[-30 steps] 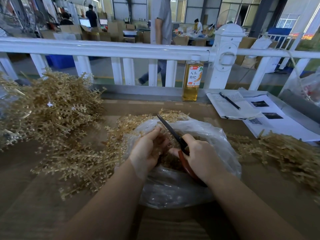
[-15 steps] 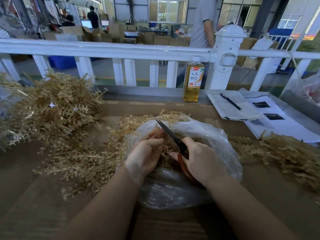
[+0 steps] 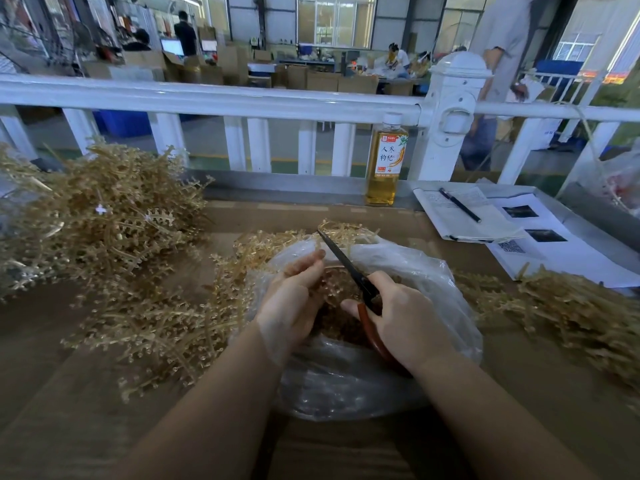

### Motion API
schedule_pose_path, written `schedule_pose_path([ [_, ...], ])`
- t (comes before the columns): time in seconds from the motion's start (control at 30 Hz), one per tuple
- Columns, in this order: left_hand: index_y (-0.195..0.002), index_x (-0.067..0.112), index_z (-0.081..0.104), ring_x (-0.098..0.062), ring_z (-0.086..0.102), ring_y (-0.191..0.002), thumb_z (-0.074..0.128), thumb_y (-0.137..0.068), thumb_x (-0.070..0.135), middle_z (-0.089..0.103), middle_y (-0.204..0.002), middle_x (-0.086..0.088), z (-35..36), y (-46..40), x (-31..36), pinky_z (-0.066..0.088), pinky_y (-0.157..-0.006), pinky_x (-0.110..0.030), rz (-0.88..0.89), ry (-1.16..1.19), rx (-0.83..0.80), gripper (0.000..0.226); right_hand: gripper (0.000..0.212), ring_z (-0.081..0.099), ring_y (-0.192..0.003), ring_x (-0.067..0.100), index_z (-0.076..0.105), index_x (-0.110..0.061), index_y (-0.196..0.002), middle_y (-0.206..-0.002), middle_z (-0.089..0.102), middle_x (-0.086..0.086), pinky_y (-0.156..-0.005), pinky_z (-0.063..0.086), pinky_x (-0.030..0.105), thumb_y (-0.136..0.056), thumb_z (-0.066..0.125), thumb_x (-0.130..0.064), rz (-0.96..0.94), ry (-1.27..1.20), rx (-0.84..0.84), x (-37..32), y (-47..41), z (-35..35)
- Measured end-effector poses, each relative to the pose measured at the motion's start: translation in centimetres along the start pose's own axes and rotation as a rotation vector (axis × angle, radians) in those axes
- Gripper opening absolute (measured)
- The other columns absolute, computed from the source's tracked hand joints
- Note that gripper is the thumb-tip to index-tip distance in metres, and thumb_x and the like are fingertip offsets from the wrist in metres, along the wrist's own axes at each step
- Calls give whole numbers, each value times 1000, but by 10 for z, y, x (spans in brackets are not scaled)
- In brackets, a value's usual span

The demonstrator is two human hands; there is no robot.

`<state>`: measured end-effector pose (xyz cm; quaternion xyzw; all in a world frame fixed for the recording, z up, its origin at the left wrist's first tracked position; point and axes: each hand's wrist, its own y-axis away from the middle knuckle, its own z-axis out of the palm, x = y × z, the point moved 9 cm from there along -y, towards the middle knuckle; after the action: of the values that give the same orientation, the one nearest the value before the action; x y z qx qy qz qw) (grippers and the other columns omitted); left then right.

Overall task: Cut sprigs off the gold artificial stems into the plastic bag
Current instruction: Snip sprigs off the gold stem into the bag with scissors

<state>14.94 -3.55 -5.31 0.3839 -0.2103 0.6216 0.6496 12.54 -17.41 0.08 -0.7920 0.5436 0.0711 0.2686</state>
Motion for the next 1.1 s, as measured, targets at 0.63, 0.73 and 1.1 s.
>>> schedule_pose_path([
  [0.63, -83, 8, 57, -15, 60, -62, 56, -90, 2, 61, -69, -7, -3, 2, -1, 56, -48, -26, -77, 235, 174, 9, 35, 55, -83, 12, 49, -26, -104, -89, 58, -7, -68, 39, 23, -89, 52, -57, -30, -59, -54, -8, 1, 0],
  [0.73, -88, 9, 58, -10, 60, -50, 56, -91, 5, 60, -63, -4, -2, 2, -2, 54, -47, -21, -84, 240, 156, 6, 34, 56, -84, 13, 47, -27, -102, -90, 58, -6, -70, 42, 25, -89, 52, -58, -22, -56, -71, -7, 0, 2],
  [1.1, -113, 3, 57, -18, 60, -85, 47, -90, -10, 60, -98, -11, 2, 3, 2, 56, -57, -25, -73, 337, 99, 27, 37, 56, -87, 12, 48, -28, -109, -94, 59, -6, -72, 45, 24, -89, 50, -59, -31, -54, -99, -6, 1, 4],
])
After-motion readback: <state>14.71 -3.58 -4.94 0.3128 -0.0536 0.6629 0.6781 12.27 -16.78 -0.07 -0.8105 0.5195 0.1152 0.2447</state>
